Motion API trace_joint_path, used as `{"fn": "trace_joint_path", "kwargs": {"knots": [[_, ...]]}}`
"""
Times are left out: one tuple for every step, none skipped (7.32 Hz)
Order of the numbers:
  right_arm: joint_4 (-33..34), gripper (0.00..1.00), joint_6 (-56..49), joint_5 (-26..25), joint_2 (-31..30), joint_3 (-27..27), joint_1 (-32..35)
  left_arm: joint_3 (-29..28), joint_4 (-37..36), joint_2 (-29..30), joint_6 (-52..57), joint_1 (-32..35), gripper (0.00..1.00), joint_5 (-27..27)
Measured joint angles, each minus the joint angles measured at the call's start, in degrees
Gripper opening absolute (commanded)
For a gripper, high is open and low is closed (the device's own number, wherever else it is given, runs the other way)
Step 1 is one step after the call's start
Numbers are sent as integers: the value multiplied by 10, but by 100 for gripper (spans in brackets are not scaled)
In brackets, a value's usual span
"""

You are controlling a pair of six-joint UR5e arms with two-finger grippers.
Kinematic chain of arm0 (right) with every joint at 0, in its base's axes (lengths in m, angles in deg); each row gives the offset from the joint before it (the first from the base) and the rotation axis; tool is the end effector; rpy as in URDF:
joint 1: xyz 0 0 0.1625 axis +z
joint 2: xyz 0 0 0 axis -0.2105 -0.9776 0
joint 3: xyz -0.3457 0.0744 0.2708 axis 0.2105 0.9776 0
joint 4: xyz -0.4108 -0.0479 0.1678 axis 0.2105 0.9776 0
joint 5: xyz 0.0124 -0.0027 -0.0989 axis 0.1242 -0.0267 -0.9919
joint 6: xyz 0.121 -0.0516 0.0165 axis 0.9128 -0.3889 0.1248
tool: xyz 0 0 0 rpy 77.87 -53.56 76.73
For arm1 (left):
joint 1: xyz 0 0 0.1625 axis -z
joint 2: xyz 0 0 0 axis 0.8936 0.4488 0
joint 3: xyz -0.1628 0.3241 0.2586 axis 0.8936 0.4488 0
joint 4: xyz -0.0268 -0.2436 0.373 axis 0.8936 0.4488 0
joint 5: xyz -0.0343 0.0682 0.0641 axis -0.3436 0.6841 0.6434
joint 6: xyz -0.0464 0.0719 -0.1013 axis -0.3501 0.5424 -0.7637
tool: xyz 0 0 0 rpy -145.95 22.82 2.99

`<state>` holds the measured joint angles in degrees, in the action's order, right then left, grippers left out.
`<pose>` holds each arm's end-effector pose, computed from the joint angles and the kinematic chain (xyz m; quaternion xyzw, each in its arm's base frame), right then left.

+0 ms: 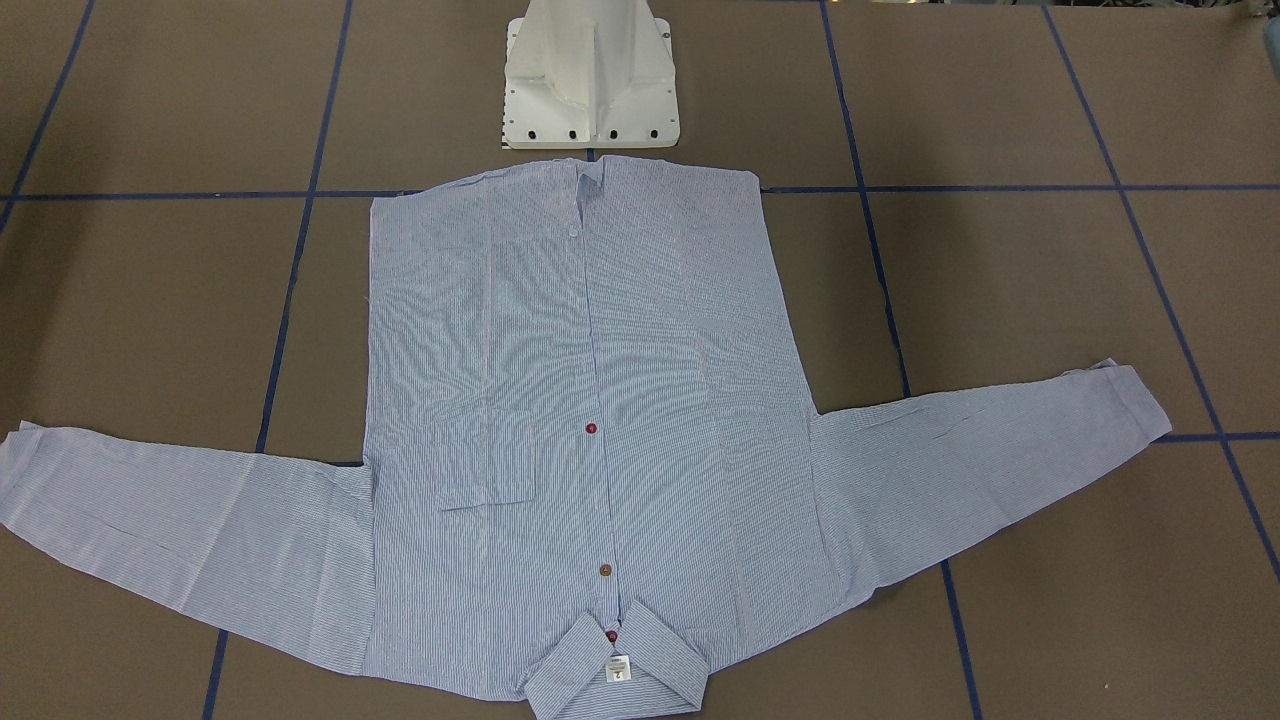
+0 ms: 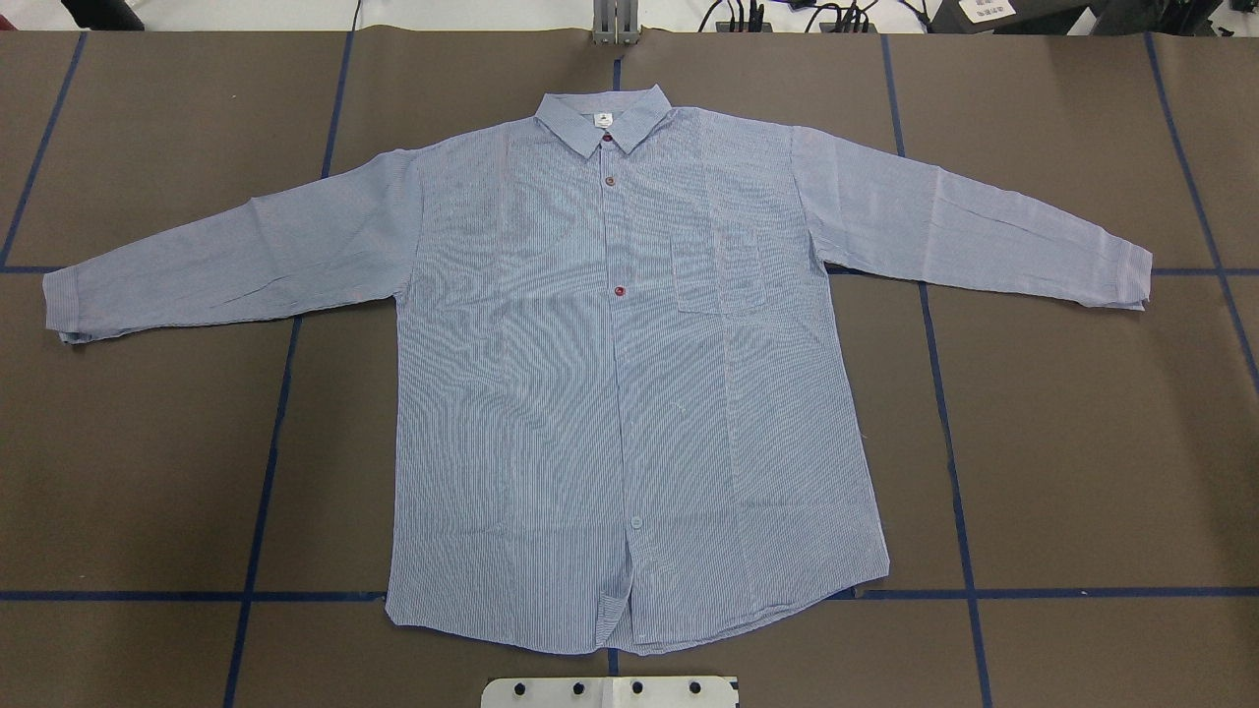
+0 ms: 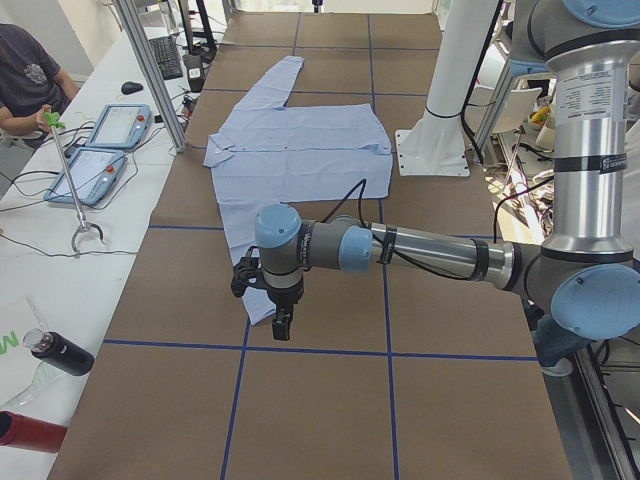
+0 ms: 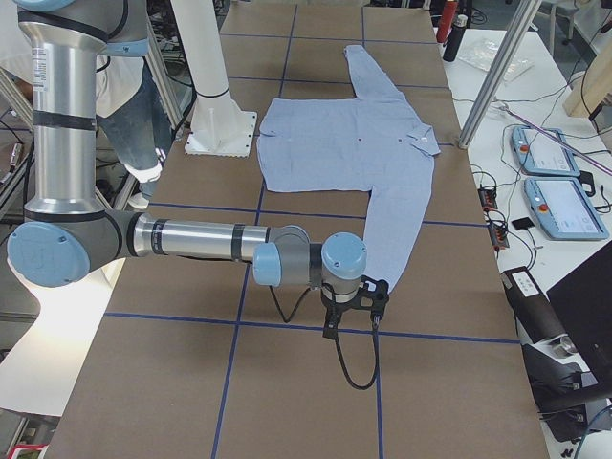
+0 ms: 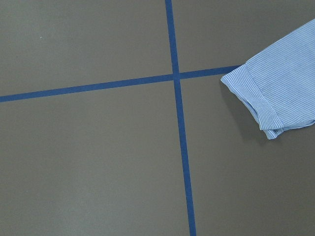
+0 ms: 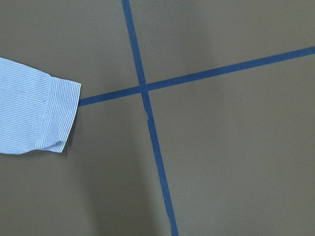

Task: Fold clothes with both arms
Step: 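Move the right gripper over the cuff of the sleeve nearest it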

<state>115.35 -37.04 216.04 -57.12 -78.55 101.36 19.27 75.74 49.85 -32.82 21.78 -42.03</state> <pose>0.0297 -0.4957 0.7042 -0.0305 -0.3974 0.1077 0.9108 -0.0093 -0.4964 0.6428 0.0248 0.3272 0.0491 0.9433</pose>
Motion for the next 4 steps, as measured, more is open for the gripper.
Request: {"fn": "trace_joint_path", "kwargs": {"knots": [[-2, 100, 2, 4, -1, -2, 0, 0, 0, 0, 0, 0, 100, 0], [-3, 100, 3, 9, -1, -6, -1, 0, -1, 0, 0, 0, 100, 0], [-2, 100, 3, 12, -1, -8, -1, 0, -2, 1, 0, 0, 100, -1], [-2, 100, 3, 17, 1, -8, -2, 7, -2, 3, -1, 0, 100, -1]]}}
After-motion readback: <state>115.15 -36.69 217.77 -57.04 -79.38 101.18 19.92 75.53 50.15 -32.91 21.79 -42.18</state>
